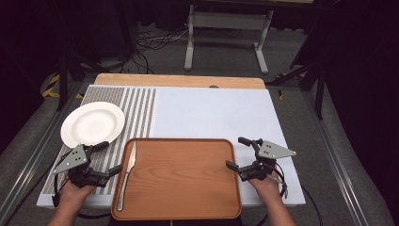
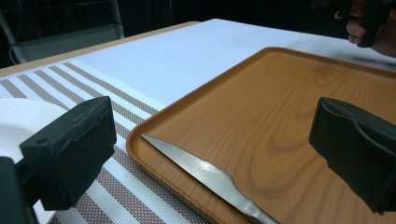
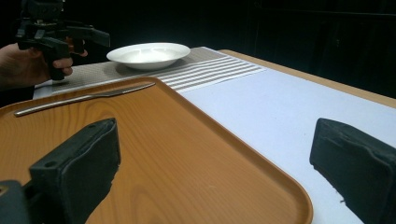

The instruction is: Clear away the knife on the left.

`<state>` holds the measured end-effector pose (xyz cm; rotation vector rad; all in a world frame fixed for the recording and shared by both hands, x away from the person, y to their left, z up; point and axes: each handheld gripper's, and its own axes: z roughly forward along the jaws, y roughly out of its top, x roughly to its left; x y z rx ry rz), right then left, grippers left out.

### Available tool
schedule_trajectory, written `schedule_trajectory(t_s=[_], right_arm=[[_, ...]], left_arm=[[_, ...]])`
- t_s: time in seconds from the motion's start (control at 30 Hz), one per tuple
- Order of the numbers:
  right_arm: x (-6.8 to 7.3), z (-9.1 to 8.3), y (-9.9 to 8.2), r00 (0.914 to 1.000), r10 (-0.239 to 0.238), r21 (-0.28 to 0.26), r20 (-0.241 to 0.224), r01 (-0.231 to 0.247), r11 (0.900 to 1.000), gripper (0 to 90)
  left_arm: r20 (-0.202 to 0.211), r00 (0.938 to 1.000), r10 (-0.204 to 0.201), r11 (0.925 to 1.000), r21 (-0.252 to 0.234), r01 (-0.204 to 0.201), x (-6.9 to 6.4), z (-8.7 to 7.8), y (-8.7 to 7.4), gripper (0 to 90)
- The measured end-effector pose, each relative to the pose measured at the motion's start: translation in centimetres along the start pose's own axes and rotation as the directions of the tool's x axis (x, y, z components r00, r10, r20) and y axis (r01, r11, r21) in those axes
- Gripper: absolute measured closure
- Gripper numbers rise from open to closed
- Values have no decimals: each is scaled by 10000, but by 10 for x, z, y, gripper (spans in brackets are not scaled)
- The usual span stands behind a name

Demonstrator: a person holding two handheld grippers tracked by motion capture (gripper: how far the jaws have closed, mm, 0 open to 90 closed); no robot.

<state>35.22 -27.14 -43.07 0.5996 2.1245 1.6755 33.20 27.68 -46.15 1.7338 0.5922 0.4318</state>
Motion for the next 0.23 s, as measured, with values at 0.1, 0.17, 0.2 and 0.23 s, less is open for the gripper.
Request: schedule_trajectory(t_s=[0.1,0.17,0.2,0.23], right_arm=[[0,0,0,10000,27,13,42,-28,10000,24],[0,0,0,10000,33,-4,30,-33,10000,24],[1,0,0,10000,32,-6,26,-32,10000,25],[1,0,0,10000,34,-5,30,-34,10000,24]], left_arm=[[44,9998,-177,9996,-238,178,0,-2,1,16],[56,9998,-197,9994,-272,198,0,-2,1,16],[39,9997,-230,9994,-273,231,0,-2,2,16],[40,9997,-222,9994,-275,223,0,-3,2,16]])
